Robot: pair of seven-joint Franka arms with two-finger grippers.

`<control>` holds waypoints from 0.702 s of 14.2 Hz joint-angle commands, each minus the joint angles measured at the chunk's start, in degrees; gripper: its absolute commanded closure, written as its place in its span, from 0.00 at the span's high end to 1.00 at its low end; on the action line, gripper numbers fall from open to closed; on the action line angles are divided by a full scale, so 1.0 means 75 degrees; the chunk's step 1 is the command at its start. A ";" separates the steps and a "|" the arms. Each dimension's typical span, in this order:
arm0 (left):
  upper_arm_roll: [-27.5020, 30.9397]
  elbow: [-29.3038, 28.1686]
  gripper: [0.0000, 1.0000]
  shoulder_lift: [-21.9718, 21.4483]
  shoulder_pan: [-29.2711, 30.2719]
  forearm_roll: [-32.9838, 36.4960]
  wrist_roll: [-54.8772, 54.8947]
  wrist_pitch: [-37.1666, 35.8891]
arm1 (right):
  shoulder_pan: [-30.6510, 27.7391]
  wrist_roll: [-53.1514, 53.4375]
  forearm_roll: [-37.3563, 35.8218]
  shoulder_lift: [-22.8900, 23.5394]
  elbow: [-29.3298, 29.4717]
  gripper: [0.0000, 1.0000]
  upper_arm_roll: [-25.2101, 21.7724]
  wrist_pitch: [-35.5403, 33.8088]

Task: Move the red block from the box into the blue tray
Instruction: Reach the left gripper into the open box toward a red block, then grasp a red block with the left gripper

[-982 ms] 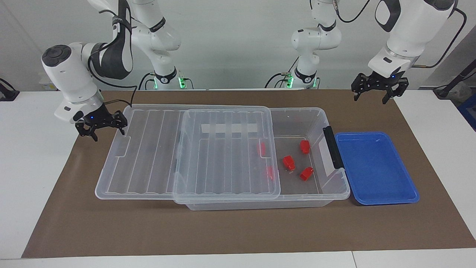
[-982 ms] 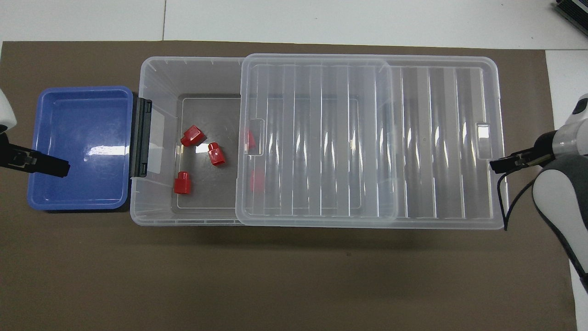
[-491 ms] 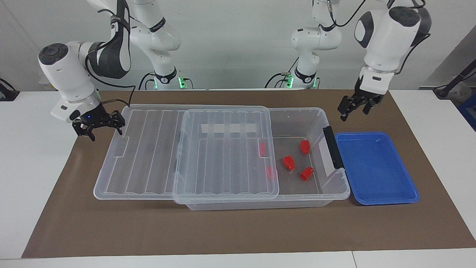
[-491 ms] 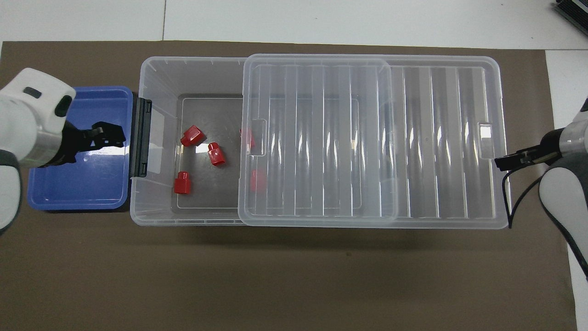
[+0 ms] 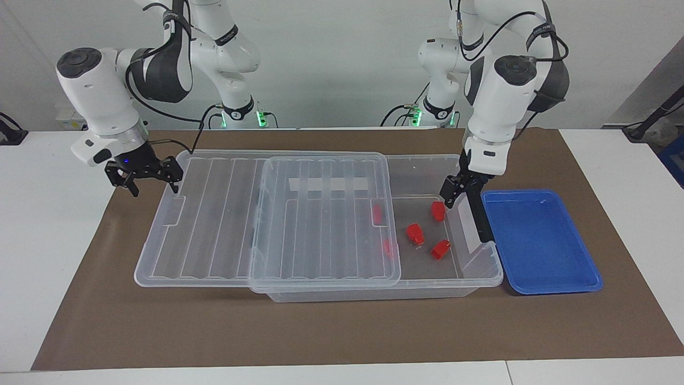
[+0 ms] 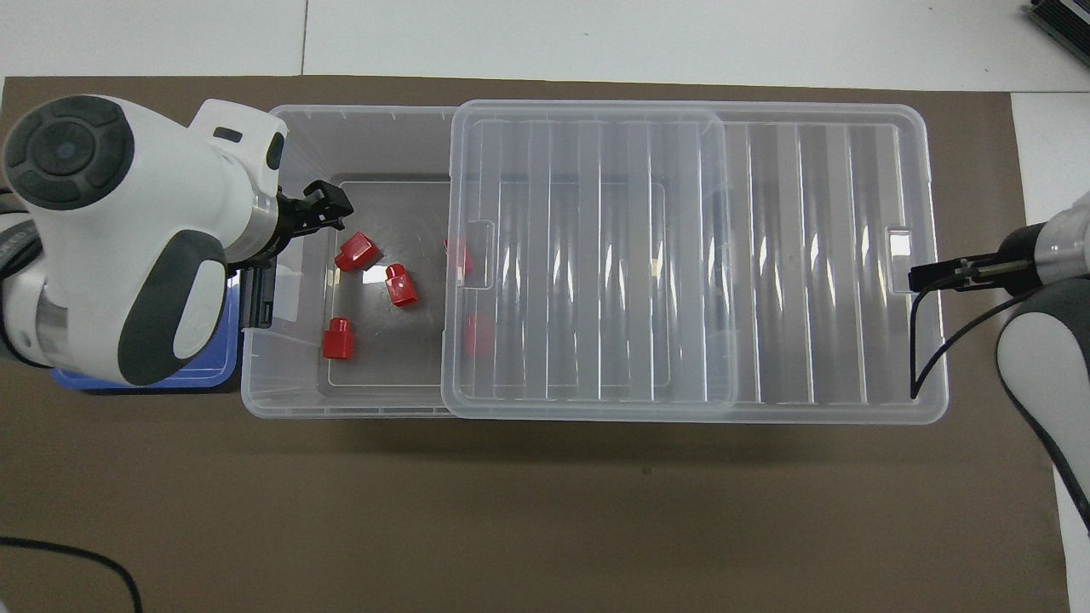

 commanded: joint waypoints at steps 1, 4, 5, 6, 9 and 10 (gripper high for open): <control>0.0151 0.0215 1.00 0.0657 -0.0440 0.0098 -0.0485 0.0417 | 0.0274 0.1158 -0.0027 -0.0090 0.0445 1.00 0.0025 -0.0570; 0.0151 0.0133 1.00 0.1268 -0.0839 0.0589 -0.0928 0.0863 | 0.0533 0.1839 -0.0027 0.0003 0.0983 1.00 0.0037 -0.1061; 0.0151 0.0110 1.00 0.1478 -0.0957 0.0660 -0.1186 0.1061 | 0.0615 0.2015 -0.0027 0.0050 0.1287 1.00 0.0037 -0.1353; 0.0140 -0.0180 1.00 0.1480 -0.0993 0.0672 -0.1166 0.1283 | 0.0627 0.2202 -0.0039 0.0144 0.1592 1.00 0.0037 -0.1635; 0.0140 -0.1410 1.00 0.1247 -0.0993 0.0883 -0.1060 0.2476 | 0.0838 0.2461 -0.0074 0.0402 0.2390 1.00 0.0037 -0.2292; 0.0140 -0.1634 0.98 0.1234 -0.0958 0.0895 -0.0944 0.2782 | 0.0861 0.2636 -0.0143 0.0495 0.2601 1.00 0.0048 -0.2502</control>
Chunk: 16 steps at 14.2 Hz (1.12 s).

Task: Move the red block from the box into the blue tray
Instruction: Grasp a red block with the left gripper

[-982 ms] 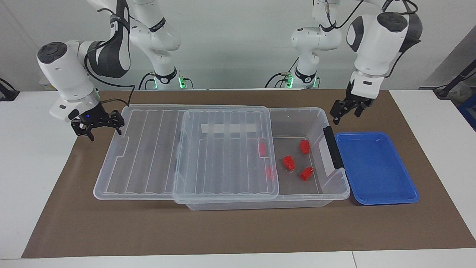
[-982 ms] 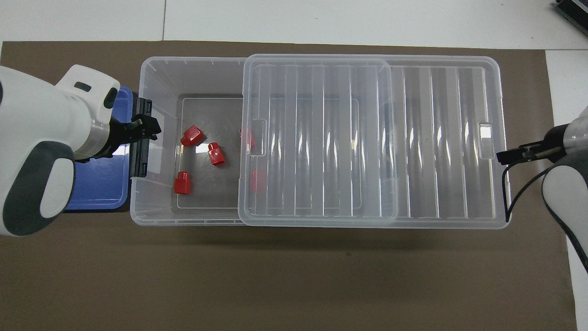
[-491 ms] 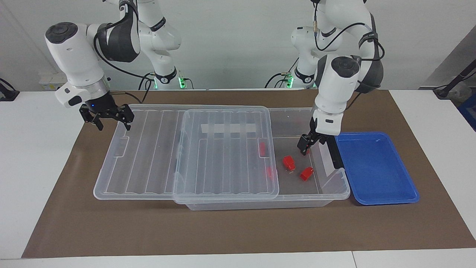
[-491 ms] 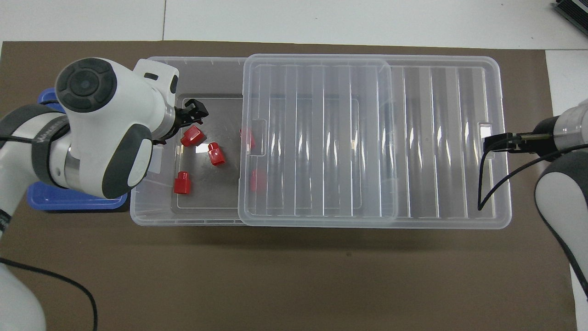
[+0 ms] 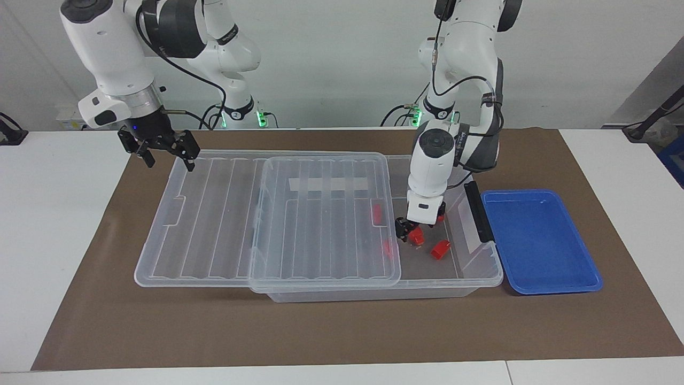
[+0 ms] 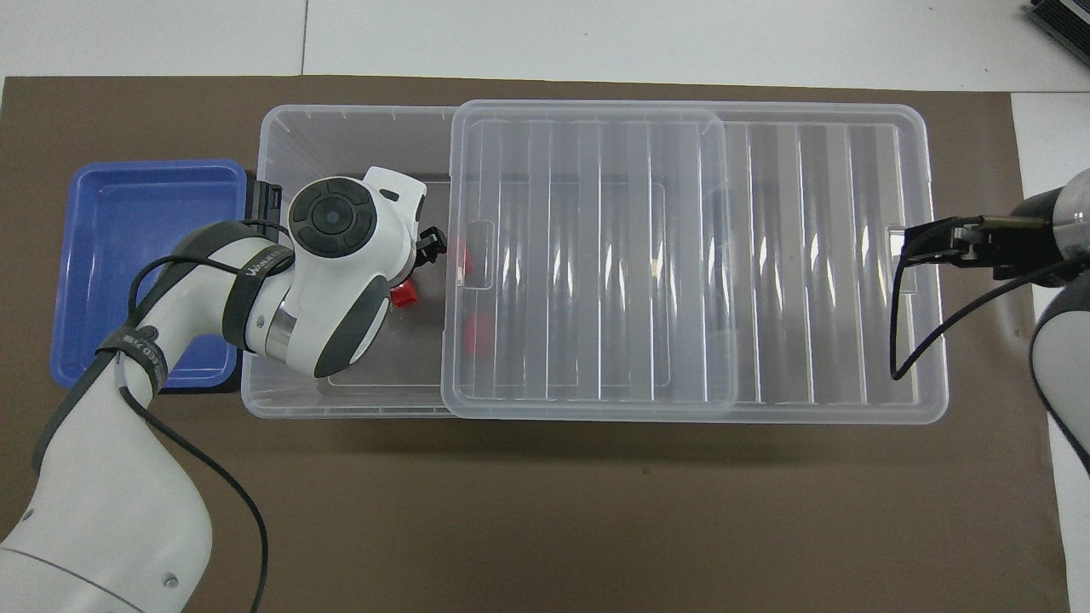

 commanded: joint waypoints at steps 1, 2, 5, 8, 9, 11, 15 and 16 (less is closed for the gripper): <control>0.0110 -0.0869 0.97 -0.0334 -0.0015 0.0208 0.0469 0.0722 | 0.0202 0.0485 -0.0182 0.0486 0.0888 1.00 0.0030 -0.0608; 0.0110 -0.0905 0.97 -0.0334 -0.0003 0.0208 0.0682 0.0723 | 0.0273 0.0556 -0.0229 0.0557 0.1076 1.00 0.0030 -0.0865; 0.0110 -0.0905 0.63 -0.0323 0.0009 0.0208 0.0766 0.0746 | 0.0356 0.0697 -0.0253 0.0523 0.1066 1.00 0.0077 -0.1137; 0.0098 -0.0882 0.00 -0.0334 0.0020 0.0208 0.0860 0.0606 | 0.0438 0.0756 -0.0265 0.0394 0.0891 1.00 0.0077 -0.1265; 0.0098 -0.0882 0.00 -0.0346 0.0032 0.0196 0.0860 0.0490 | 0.0426 0.0803 -0.0276 0.0324 0.0728 1.00 0.0066 -0.1266; 0.0098 -0.0754 0.00 -0.0346 0.0020 0.0185 0.0836 0.0057 | 0.0438 0.0826 -0.0428 0.0253 0.0632 1.00 0.0077 -0.1208; 0.0110 0.0882 0.00 -0.0568 0.0288 -0.0130 0.0930 -0.2539 | 0.0403 0.0815 -0.0534 0.0253 0.0632 1.00 0.0077 -0.1196; 0.0086 0.1363 0.00 -0.0696 0.0394 -0.0329 0.1011 -0.3266 | 0.0403 0.0792 -0.0523 0.0253 0.0632 1.00 0.0077 -0.1196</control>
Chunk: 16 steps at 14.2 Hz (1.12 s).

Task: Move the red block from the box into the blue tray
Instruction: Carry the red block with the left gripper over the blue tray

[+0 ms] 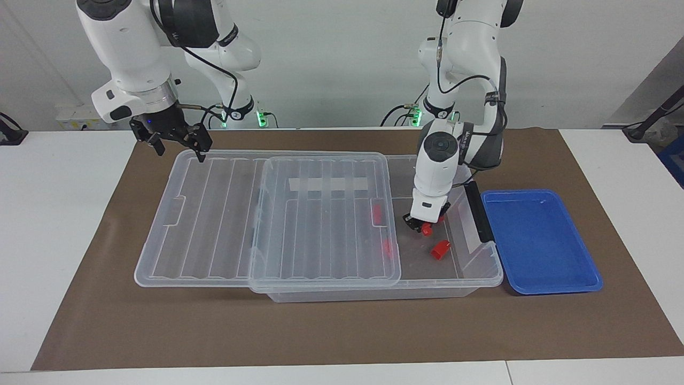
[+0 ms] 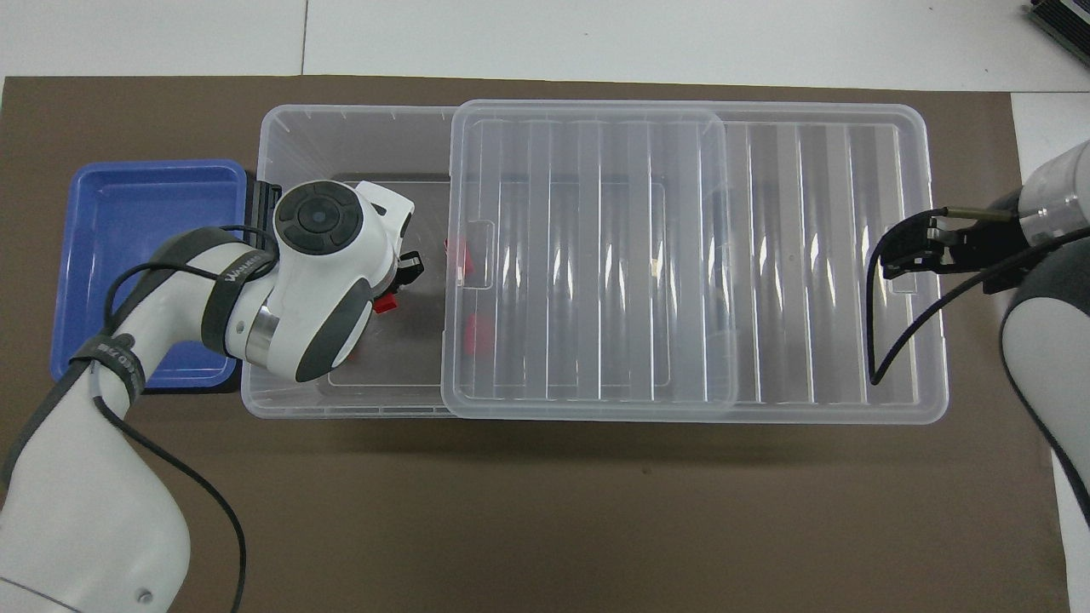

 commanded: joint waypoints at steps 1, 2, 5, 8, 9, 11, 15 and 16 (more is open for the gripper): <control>0.0036 0.1377 0.00 -0.0367 0.0271 -0.0523 0.0356 -0.2037 | -0.0041 0.0164 -0.0149 -0.0132 -0.0140 1.00 0.0065 0.0004; 0.0106 0.1869 0.00 -0.0367 0.0294 -0.0735 0.0543 -0.2717 | -0.0064 0.0141 -0.0126 -0.0132 -0.0140 1.00 0.0065 0.0004; 0.0071 0.2530 0.00 -0.0367 0.1229 -0.0714 0.2317 -0.4196 | -0.0111 0.0106 -0.0079 -0.0121 -0.0140 1.00 0.0065 0.0004; 0.0142 0.2369 0.00 -0.0530 0.2248 -0.0784 0.4734 -0.3363 | -0.0228 -0.0116 -0.0021 -0.0120 -0.0209 0.97 0.0030 0.0236; 0.0142 0.1810 0.00 -0.0682 0.2623 -0.0784 0.5320 -0.2742 | -0.0356 -0.0268 -0.0009 -0.0109 -0.0233 0.84 0.0041 0.0424; 0.0142 0.0860 0.00 -0.0917 0.3152 -0.0784 0.6330 -0.1406 | -0.0509 -0.0573 0.0003 -0.0132 -0.0373 0.58 0.0030 0.0554; 0.0142 -0.0257 0.00 -0.0732 0.3750 -0.0784 0.7947 0.0086 | -0.1118 -0.1428 0.0097 -0.0448 -0.1273 0.00 0.0030 0.1511; 0.0154 -0.0363 0.00 -0.0580 0.3786 -0.0784 0.8241 0.0355 | -0.1200 -0.1453 0.0097 -0.0460 -0.1462 0.00 0.0006 0.1724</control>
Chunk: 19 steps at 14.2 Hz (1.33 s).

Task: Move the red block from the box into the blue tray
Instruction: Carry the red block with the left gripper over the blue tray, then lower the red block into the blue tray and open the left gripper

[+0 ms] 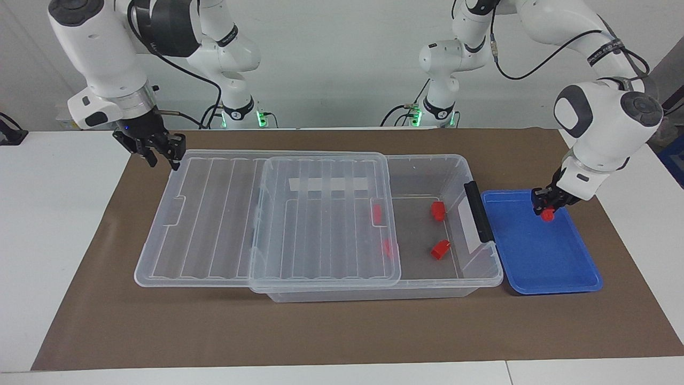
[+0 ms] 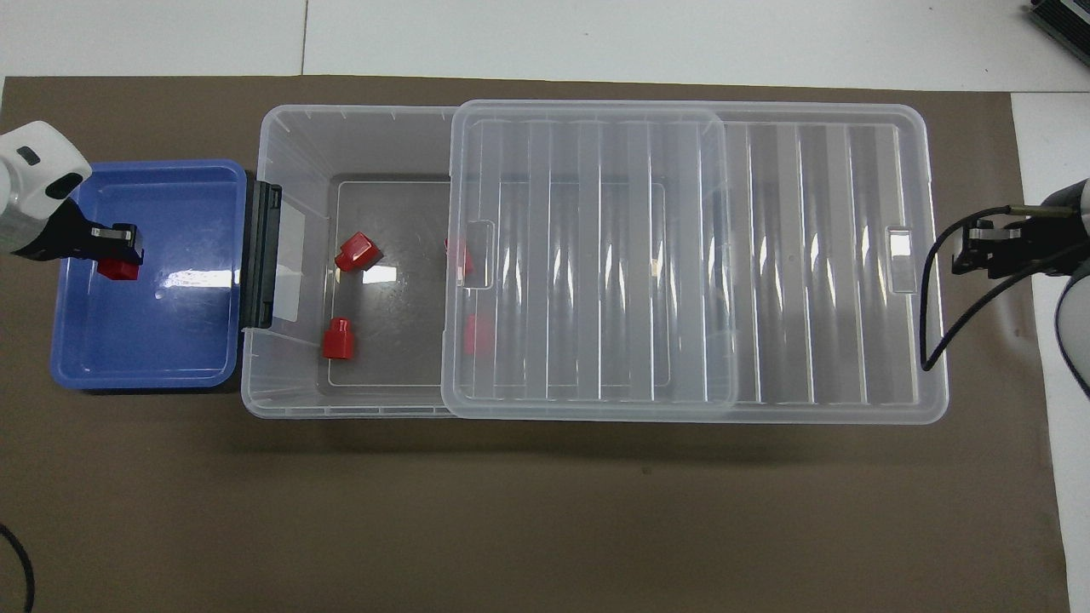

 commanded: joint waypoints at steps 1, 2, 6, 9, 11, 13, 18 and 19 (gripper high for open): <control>-0.0062 -0.0780 0.00 0.0030 0.0175 -0.0107 0.0738 0.0944 | -0.0380 -0.0279 0.0083 -0.0342 -0.0822 0.00 0.0047 0.0737; -0.0062 -0.1084 0.00 0.0030 0.0175 -0.0107 0.0751 0.1319 | -0.0416 -0.0291 0.0083 -0.0318 -0.0927 0.00 0.0036 0.1017; -0.0062 -0.2023 0.00 0.0089 0.0164 -0.0107 0.1289 0.2223 | -0.0615 -0.0291 0.0083 -0.0201 -0.1407 0.00 0.0036 0.1686; -0.0050 -0.2236 0.00 0.0171 0.0187 -0.0107 0.1348 0.2507 | -0.0651 -0.0420 0.0083 -0.0177 -0.1759 0.00 0.0036 0.1980; -0.0062 -0.2259 0.00 0.0171 0.0281 -0.0107 0.1360 0.2518 | -0.0791 -0.0571 0.0083 -0.0189 -0.1982 0.00 0.0036 0.2238; -0.0062 -0.2271 0.05 0.0171 0.0281 -0.0107 0.1360 0.2542 | -0.0850 -0.0665 0.0083 -0.0189 -0.2204 0.00 0.0036 0.2298; -0.0073 -0.1957 1.00 0.0159 0.0316 -0.0153 0.1325 0.2134 | -0.0756 -0.0654 0.0083 -0.0212 -0.2288 0.00 0.0047 0.2286; -0.0074 -0.1537 1.00 0.0136 0.0281 -0.0397 0.1278 0.1586 | -0.0745 -0.0666 0.0095 -0.0212 -0.2288 0.00 0.0047 0.2286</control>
